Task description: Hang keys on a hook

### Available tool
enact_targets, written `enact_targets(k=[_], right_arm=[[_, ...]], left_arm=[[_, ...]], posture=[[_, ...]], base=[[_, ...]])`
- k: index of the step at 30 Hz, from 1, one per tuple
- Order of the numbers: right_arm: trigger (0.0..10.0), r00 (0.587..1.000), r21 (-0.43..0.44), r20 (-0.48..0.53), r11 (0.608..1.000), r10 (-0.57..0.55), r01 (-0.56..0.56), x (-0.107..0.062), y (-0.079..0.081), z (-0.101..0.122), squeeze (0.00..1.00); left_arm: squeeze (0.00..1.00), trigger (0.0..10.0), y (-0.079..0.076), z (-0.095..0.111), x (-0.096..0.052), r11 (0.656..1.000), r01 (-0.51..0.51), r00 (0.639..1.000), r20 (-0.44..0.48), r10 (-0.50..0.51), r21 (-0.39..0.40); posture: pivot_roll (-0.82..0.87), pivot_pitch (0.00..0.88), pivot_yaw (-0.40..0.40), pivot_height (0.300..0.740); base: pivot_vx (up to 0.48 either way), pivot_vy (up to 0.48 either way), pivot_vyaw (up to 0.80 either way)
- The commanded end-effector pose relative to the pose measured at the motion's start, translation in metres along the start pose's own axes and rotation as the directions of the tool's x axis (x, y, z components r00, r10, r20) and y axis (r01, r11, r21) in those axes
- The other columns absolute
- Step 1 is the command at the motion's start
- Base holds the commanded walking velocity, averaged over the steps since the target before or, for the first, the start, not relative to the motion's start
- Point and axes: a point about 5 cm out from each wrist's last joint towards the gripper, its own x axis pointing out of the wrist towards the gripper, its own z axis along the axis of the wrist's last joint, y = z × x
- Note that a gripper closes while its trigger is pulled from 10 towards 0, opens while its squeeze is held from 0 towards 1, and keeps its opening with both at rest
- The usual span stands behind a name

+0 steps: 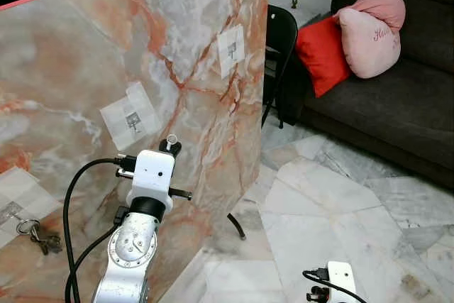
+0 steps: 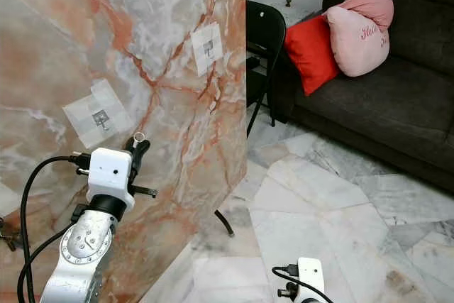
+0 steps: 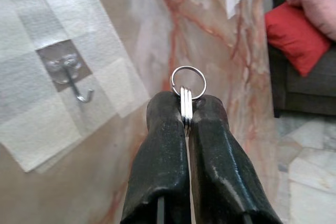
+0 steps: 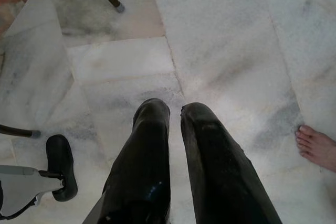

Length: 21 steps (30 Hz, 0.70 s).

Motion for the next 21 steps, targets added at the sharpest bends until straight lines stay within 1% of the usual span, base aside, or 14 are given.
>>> enact_targets(k=[1, 3, 9, 15, 18, 21], right_arm=[[10.0, 1.0, -0.011, -0.006, 1.0, 0.001, -0.001, 0.0, 0.001, 0.001, 0.0], [10.0, 1.0, -0.011, -0.006, 1.0, 0.001, -0.001, 0.0, 0.0, 0.001, 0.0], [10.0, 1.0, -0.013, -0.01, 1.0, 0.003, -0.003, 0.0, 0.0, 0.001, 0.0], [10.0, 1.0, -0.016, -0.014, 1.0, 0.005, -0.005, 0.0, 0.001, 0.001, 0.0], [10.0, 1.0, -0.014, -0.013, 1.0, 0.006, -0.006, 0.0, 0.001, 0.001, 0.0], [10.0, 1.0, -0.014, -0.013, 1.0, 0.006, -0.007, 0.0, 0.001, 0.001, 0.0]], left_arm=[[0.0, 10.0, 0.004, 0.006, 0.003, 0.999, -0.033, 0.999, 0.012, 0.033, 0.001], [0.0, 10.0, 0.004, 0.007, 0.004, 0.999, -0.042, 0.999, 0.011, 0.042, 0.0], [0.0, 10.0, 0.006, 0.008, 0.003, 0.994, -0.111, 0.994, -0.021, 0.111, 0.013], [0.0, 10.0, 0.006, 0.008, 0.002, 0.992, -0.121, 0.991, -0.049, 0.122, 0.023], [0.0, 10.0, 0.013, 0.004, 0.002, 0.985, -0.17, 0.98, -0.099, 0.172, 0.022], [0.0, 10.0, 0.014, 0.003, 0.002, 0.983, -0.185, 0.974, -0.127, 0.186, 0.018]], posture=[[-0.01, 0.022, -0.008, 0.74], [-0.01, 0.022, -0.009, 0.74], [-0.01, 0.022, -0.009, 0.74], [0.0, 0.02, -0.01, 0.74], [0.0, 0.02, -0.01, 0.74], [0.0, 0.02, -0.01, 0.74]], base=[[0.0, 0.0, 0.0], [0.0, 0.0, 0.0], [0.0, 0.0, 0.0], [0.0, 0.0, 0.0], [0.0, 0.0, 0.0], [0.0, 0.0, 0.0]])
